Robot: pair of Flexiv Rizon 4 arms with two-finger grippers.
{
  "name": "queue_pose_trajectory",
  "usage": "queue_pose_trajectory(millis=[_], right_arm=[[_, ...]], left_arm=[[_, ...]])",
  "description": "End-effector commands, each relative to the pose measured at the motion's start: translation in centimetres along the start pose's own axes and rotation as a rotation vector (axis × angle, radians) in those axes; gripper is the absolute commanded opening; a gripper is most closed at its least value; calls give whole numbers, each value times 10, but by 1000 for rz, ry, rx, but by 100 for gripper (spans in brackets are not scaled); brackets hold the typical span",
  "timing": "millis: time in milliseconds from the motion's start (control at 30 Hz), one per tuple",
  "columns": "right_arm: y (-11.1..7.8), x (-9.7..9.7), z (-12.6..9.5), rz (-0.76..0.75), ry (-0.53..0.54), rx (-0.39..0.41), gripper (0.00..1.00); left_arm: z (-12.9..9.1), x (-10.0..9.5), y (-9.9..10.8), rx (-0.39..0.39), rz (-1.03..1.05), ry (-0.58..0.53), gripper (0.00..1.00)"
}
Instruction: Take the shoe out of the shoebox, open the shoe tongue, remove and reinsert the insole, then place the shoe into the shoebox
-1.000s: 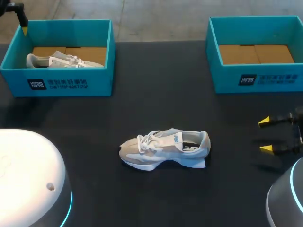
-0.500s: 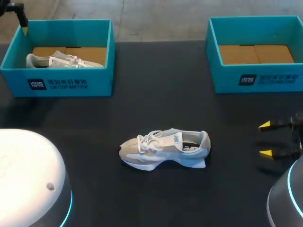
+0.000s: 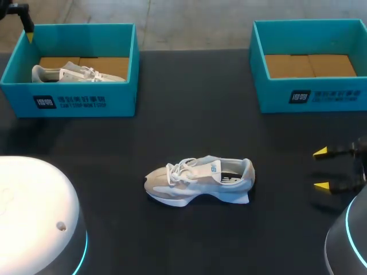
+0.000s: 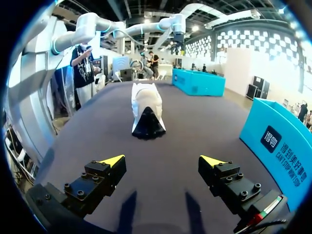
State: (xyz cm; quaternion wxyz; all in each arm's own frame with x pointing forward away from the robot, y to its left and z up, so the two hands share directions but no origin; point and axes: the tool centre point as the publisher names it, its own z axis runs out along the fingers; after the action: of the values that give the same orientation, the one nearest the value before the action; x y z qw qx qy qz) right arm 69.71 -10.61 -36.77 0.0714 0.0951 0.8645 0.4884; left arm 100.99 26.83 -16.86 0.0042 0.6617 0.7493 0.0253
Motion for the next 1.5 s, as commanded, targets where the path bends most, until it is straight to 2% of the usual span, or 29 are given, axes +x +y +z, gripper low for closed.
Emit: queue_pose_trajectory(millis=[33,467,1100,1500], right_arm=[[-1,3,4,8,3,-3,100],[2,17,29,14,21,-39,100],[29,36,80,9,33,-78,100],[41,34,104,31,14,-101,100]], left_arm=[[0,0,-1,-2,0,2,100],[0,0,-1,-2,0,2,100],[0,0,-1,-2,0,2,100],[0,0,-1,-2,0,2,100]])
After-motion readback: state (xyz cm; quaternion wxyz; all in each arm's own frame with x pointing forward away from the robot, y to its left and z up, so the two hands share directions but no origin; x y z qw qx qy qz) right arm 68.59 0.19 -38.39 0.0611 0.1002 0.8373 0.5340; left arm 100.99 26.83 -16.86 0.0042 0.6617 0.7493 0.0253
